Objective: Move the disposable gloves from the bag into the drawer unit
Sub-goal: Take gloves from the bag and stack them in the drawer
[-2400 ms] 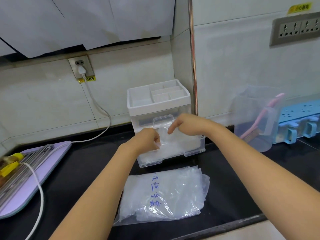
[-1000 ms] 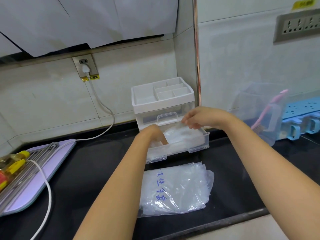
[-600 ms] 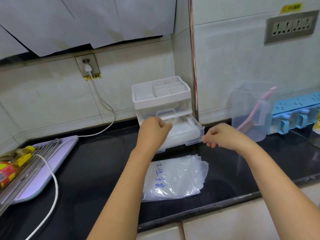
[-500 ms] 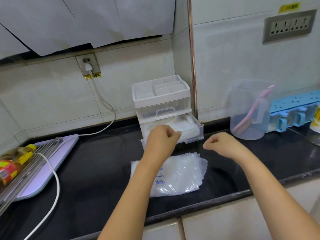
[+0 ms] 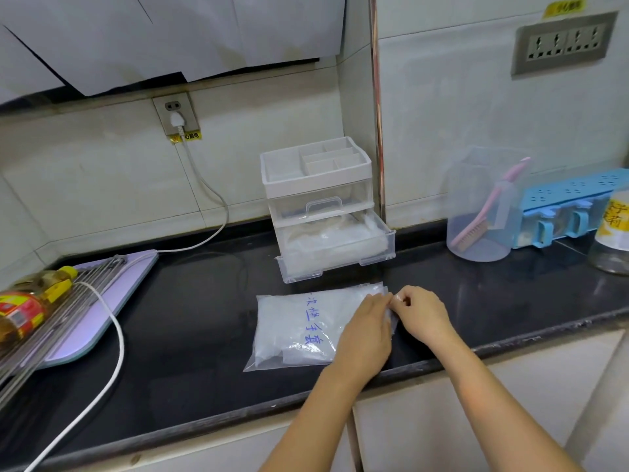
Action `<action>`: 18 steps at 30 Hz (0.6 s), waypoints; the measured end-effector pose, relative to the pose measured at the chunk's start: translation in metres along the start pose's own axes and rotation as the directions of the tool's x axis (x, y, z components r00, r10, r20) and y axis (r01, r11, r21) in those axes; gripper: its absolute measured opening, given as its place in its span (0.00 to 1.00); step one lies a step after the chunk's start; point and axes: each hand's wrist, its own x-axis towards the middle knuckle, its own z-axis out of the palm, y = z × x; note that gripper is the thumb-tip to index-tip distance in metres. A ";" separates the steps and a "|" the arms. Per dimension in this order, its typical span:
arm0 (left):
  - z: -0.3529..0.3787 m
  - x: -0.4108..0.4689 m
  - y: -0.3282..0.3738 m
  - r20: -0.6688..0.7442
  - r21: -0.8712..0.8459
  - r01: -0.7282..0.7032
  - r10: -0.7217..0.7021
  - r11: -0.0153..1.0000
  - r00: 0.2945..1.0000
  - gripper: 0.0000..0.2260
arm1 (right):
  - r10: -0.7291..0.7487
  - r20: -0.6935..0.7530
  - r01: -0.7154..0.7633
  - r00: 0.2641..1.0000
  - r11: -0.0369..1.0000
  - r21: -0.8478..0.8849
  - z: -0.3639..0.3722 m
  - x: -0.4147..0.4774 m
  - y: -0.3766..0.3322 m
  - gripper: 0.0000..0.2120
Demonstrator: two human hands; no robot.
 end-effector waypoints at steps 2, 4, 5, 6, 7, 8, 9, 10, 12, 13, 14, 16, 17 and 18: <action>0.003 0.000 -0.002 0.037 0.096 0.012 -0.015 0.995 0.999 0.18 | -0.011 -0.023 0.012 1.000 1.000 0.026 0.001 -0.002 0.001 0.11; 0.004 0.001 -0.002 0.034 0.139 0.025 -0.030 0.990 0.999 0.20 | -0.017 -0.041 0.018 0.999 0.999 0.045 0.001 -0.004 0.001 0.11; 0.004 0.001 -0.002 0.018 0.145 0.027 -0.030 0.989 0.999 0.20 | -0.016 -0.043 0.018 0.999 0.998 0.052 0.002 -0.004 0.002 0.11; 0.004 0.001 -0.001 0.002 0.148 0.026 -0.027 0.989 1.000 0.20 | -0.012 -0.043 0.014 0.999 0.998 0.057 0.002 -0.004 0.002 0.11; 0.004 0.001 -0.001 -0.016 0.148 0.019 -0.017 0.989 1.000 0.19 | -0.005 -0.042 0.008 0.999 0.998 0.063 0.003 -0.004 0.002 0.11; 0.004 0.001 -0.002 -0.031 0.150 0.012 -0.008 0.989 0.999 0.18 | 0.004 -0.035 -0.001 0.999 0.997 0.077 0.003 -0.005 0.002 0.11; 0.005 0.002 -0.003 -0.043 0.160 0.010 -0.003 0.987 0.999 0.17 | 0.015 -0.028 -0.012 1.000 0.995 0.101 0.002 -0.005 0.002 0.10; 0.005 0.002 -0.005 -0.049 0.174 0.011 -0.003 0.985 0.999 0.17 | 0.026 -0.025 -0.023 0.999 0.990 0.142 0.001 -0.006 0.001 0.09; 0.006 0.001 -0.005 -0.051 0.193 0.023 -0.013 0.981 0.999 0.17 | 0.046 -0.028 -0.037 0.999 0.961 0.274 -0.001 -0.009 0.000 0.09; 0.006 0.001 -0.004 -0.047 0.192 0.035 -0.026 0.981 0.999 0.18 | 0.058 -0.034 -0.042 0.998 0.935 0.352 -0.003 -0.010 -0.001 0.08; 0.006 0.000 -0.002 -0.040 0.186 0.046 -0.039 0.981 0.998 0.20 | 0.074 -0.043 -0.049 0.996 0.905 0.423 -0.005 -0.012 -0.002 0.08; 0.003 -0.002 0.003 -0.056 0.164 0.055 -0.046 0.985 0.997 0.29 | 0.103 -0.094 -0.039 0.990 0.852 0.521 -0.013 -0.016 -0.003 0.08; 0.002 -0.003 0.004 -0.057 0.151 0.062 -0.054 0.987 0.997 0.30 | 0.110 -0.136 -0.016 0.985 0.830 0.558 -0.019 -0.017 -0.004 0.08; 0.001 -0.004 0.004 -0.053 0.149 0.065 -0.058 0.987 0.997 0.26 | 0.118 -0.186 0.017 0.975 0.802 0.597 -0.026 -0.018 -0.007 0.08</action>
